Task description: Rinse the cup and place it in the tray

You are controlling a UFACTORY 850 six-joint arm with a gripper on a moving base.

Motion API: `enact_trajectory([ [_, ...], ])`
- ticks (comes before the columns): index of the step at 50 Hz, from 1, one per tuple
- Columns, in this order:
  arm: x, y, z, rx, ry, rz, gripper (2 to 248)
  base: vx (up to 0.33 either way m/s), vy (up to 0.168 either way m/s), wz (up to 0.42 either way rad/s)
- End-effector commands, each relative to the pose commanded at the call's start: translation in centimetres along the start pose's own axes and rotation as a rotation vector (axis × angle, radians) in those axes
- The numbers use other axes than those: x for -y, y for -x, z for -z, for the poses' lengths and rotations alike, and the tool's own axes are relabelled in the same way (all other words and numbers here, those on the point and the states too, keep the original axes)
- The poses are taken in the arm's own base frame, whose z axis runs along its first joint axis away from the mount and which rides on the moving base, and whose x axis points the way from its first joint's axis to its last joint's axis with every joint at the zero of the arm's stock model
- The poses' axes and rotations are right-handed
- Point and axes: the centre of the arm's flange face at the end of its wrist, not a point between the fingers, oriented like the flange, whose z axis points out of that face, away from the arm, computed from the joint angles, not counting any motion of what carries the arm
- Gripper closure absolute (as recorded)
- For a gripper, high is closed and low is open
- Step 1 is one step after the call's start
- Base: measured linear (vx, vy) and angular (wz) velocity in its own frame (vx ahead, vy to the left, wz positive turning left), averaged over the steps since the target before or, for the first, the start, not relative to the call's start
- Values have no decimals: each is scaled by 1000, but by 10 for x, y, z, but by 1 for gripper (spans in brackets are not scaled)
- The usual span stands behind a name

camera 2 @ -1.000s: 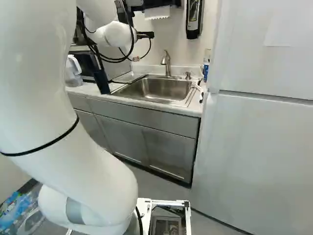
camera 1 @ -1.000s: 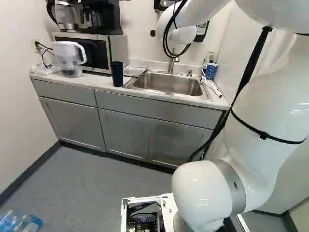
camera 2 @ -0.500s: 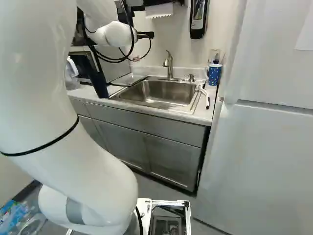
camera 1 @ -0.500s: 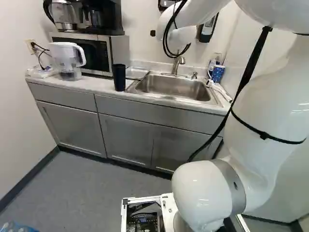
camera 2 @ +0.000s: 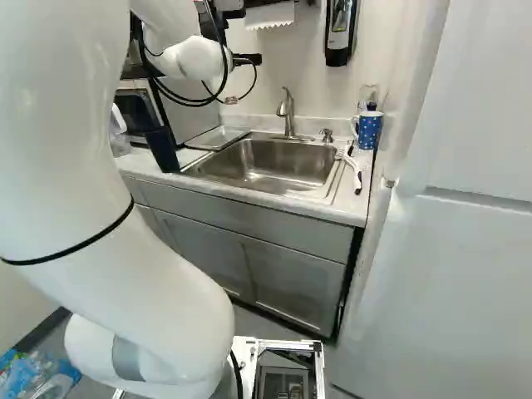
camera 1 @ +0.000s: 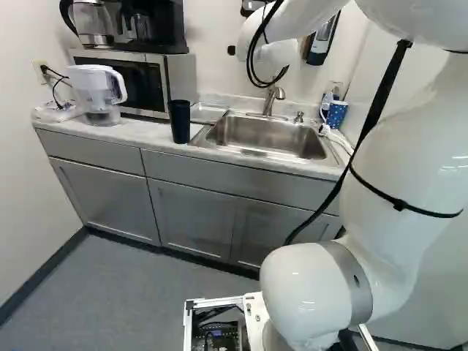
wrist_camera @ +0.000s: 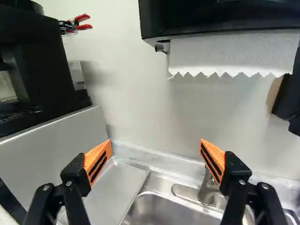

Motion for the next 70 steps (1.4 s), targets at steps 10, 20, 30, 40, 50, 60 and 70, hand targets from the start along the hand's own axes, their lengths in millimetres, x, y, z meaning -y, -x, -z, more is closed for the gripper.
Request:
enact_trajectory([
  [10,0,0,0,0,0,0,3,-9,-2,-2],
  [20,0,0,-1,0,1,0,3,0,0,0],
  [30,-4,0,-5,1,8,0,3,0,0,0],
  [40,-10,2,-11,24,18,0,3,0,0,0],
  [50,-16,7,-16,72,28,-1,3,0,0,0],
  [60,-21,12,-22,126,38,-3,3,0,0,0],
  [70,-28,17,-30,181,51,-13,3,0,0,0],
])
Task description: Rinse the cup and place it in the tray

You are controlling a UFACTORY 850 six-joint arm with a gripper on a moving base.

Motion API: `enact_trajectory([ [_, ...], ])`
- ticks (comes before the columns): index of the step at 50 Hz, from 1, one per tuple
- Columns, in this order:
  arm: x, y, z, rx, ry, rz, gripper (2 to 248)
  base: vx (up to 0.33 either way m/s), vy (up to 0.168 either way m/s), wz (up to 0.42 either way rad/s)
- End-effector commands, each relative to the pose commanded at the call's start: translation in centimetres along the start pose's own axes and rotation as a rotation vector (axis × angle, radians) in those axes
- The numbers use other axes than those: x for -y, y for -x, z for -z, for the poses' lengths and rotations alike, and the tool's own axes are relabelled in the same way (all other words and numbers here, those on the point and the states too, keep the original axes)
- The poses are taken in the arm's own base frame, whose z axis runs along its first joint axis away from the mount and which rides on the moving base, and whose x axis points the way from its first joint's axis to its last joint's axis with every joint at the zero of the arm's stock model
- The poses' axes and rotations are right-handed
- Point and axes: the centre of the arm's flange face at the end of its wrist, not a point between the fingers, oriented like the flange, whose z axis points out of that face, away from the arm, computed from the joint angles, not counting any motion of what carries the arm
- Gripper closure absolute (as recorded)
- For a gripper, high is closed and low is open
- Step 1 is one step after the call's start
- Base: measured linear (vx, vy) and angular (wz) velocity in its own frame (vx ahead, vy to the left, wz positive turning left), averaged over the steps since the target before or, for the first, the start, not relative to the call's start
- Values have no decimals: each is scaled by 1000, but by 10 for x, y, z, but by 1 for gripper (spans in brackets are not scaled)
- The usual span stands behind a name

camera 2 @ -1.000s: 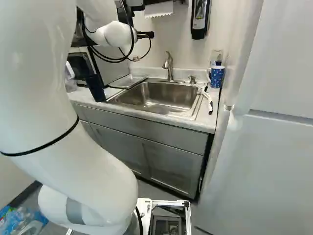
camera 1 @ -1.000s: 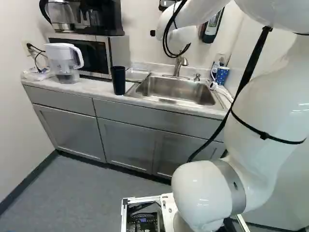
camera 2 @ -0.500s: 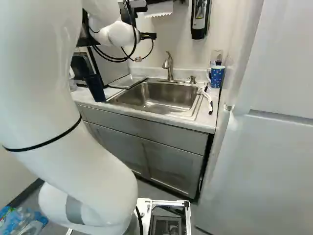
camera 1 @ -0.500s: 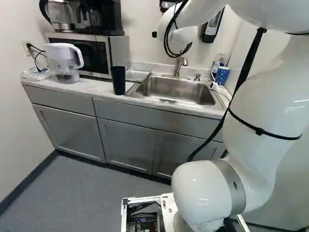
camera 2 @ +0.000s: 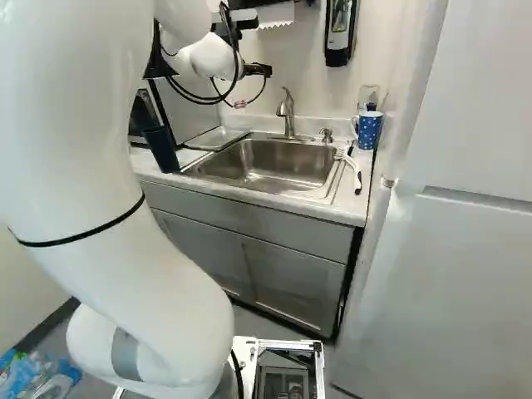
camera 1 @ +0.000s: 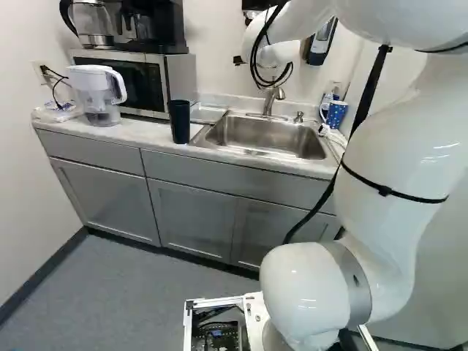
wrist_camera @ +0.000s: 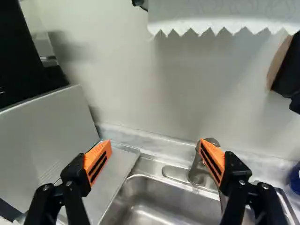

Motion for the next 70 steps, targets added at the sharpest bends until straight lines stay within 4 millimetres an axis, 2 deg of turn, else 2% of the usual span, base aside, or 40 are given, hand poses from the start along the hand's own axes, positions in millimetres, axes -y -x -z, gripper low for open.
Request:
enact_trajectory([
  [29,-17,9,-27,147,33,-37,3,0,0,0],
  [70,-36,9,-81,203,61,-78,3,0,0,0],
])
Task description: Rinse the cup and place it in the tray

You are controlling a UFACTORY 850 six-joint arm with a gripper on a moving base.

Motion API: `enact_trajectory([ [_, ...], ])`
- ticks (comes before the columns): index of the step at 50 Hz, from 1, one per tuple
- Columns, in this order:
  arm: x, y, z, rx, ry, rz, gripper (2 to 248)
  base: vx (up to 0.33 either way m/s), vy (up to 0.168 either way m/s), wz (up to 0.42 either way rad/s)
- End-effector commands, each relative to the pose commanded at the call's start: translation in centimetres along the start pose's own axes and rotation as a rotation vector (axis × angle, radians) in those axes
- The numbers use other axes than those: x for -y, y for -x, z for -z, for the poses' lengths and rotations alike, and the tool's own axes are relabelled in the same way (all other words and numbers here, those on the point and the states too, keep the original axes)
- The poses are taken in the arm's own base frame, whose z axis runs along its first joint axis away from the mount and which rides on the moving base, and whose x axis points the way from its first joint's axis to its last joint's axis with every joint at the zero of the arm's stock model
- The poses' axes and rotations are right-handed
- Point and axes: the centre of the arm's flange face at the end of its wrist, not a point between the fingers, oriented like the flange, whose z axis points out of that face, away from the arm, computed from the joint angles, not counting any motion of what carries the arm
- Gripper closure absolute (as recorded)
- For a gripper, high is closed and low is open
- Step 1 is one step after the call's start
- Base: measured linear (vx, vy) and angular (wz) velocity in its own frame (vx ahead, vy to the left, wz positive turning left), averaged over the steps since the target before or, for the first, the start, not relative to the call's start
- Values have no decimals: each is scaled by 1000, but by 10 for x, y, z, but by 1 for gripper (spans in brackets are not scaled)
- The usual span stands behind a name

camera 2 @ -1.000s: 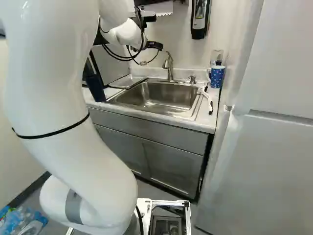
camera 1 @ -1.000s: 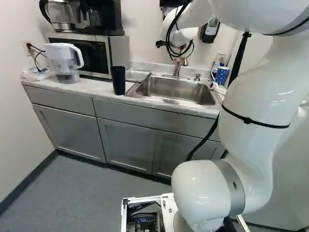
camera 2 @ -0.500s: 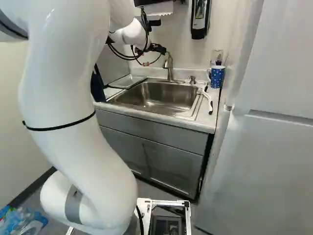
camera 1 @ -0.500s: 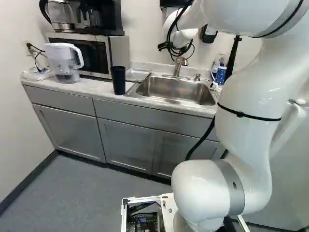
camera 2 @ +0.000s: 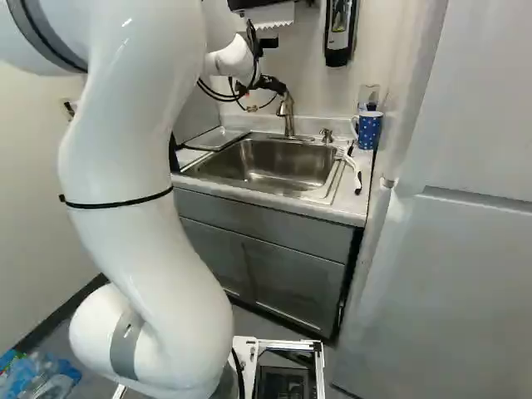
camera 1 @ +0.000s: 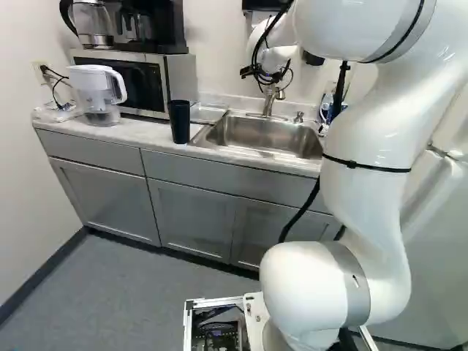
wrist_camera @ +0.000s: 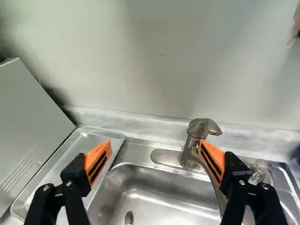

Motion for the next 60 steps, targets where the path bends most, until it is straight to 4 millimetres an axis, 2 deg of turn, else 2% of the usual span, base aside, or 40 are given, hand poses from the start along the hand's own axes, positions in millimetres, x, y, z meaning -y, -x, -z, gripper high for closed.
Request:
enact_trajectory([
  [43,-10,-24,-53,-113,13,-5,3,0,0,0],
  [60,-10,-26,-56,-124,13,-6,3,0,0,0],
])
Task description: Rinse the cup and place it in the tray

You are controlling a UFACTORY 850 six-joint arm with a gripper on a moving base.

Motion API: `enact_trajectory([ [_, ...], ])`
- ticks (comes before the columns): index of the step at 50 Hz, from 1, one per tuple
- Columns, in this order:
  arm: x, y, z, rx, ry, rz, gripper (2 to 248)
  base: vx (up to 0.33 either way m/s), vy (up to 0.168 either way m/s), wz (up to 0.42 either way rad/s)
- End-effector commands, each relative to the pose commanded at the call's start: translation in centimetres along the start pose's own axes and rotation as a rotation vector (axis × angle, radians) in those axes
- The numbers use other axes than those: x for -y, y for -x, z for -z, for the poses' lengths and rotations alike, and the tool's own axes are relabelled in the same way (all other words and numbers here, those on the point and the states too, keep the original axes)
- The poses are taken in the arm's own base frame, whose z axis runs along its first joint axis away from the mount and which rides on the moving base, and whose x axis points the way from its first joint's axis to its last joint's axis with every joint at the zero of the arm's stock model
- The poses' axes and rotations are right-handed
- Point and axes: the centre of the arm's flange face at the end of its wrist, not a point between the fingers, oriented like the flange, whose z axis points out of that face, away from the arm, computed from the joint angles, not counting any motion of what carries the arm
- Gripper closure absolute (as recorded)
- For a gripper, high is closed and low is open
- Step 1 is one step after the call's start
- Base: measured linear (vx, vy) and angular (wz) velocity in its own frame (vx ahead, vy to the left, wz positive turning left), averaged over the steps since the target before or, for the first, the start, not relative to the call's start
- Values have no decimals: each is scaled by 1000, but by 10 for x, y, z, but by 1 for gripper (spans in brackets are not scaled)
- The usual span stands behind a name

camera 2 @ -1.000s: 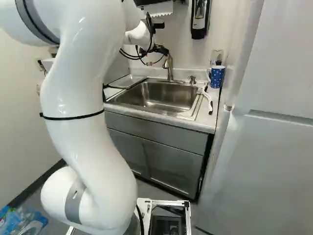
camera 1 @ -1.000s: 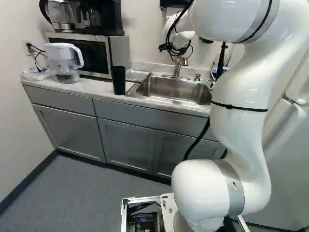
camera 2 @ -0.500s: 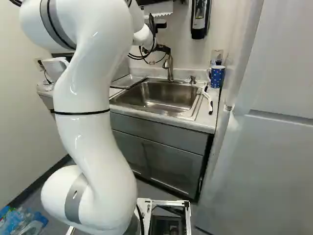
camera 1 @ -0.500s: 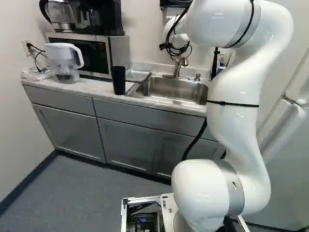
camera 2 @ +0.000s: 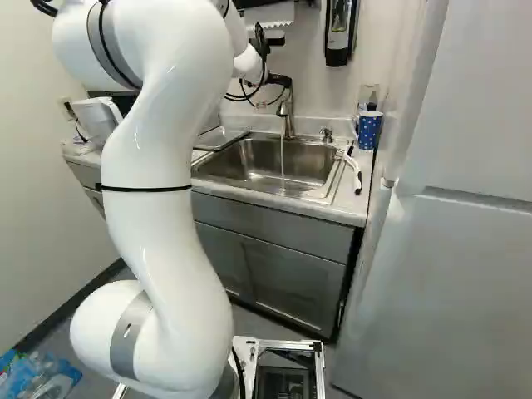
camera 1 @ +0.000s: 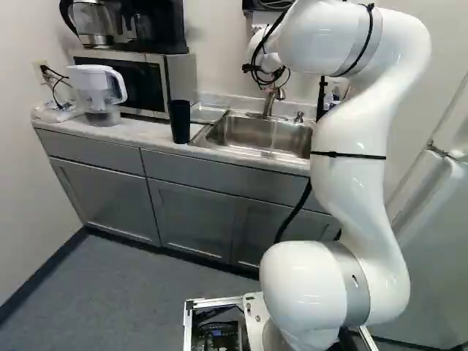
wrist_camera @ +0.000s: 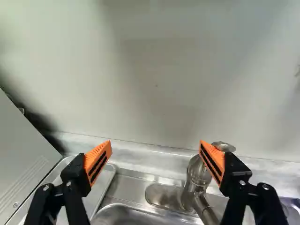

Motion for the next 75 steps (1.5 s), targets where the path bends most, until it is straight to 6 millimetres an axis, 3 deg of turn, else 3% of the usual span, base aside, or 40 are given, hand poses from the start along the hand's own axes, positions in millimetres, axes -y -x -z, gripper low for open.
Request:
enact_trajectory([
  [29,-7,7,46,24,10,-2,3,0,0,0],
  [75,-46,27,130,103,74,-23,3,0,0,0],
])
